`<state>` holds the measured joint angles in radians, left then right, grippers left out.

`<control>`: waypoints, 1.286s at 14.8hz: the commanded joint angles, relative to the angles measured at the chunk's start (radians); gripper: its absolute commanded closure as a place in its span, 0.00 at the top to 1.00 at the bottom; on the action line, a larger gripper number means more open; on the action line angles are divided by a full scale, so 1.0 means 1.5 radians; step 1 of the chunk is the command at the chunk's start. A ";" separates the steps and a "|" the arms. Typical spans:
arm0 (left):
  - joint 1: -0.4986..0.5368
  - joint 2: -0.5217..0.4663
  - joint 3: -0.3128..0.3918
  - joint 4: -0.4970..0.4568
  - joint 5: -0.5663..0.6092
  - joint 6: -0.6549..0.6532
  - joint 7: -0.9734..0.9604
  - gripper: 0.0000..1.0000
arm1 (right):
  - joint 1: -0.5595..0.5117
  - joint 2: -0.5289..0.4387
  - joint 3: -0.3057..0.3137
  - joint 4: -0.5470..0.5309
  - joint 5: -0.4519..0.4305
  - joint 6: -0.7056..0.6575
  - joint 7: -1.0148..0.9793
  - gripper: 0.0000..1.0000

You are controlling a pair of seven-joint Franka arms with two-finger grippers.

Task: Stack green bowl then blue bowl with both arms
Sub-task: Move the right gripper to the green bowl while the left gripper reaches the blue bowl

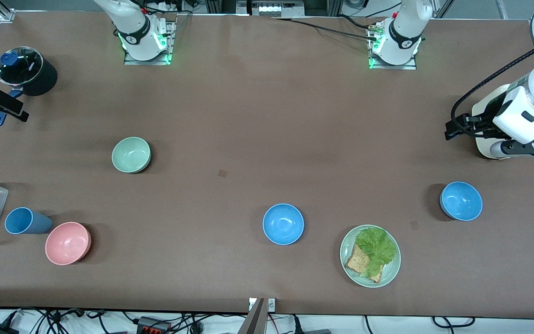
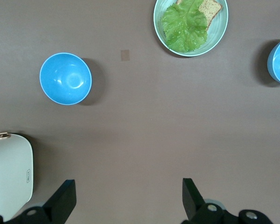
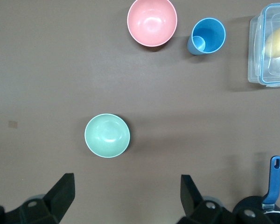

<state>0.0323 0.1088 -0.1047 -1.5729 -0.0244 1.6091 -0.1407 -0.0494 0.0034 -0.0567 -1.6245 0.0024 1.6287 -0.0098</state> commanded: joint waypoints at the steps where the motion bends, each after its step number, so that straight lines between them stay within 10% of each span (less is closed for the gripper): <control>1: 0.001 0.006 -0.001 0.019 0.011 -0.014 0.006 1.00 | 0.007 -0.007 0.002 -0.006 0.008 -0.001 -0.007 1.00; 10: 0.012 0.036 0.004 0.023 0.012 0.001 0.069 1.00 | 0.012 0.023 0.002 -0.006 0.007 0.006 -0.013 1.00; 19: 0.160 0.302 0.011 0.077 0.092 0.246 0.199 1.00 | 0.046 0.251 0.003 -0.007 0.010 0.075 -0.018 1.00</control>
<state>0.2421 0.4670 -0.0810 -1.5622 0.0724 1.9640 0.0734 0.0184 0.3199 -0.0511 -1.6485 0.0023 1.7254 -0.0152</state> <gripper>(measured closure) 0.000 0.000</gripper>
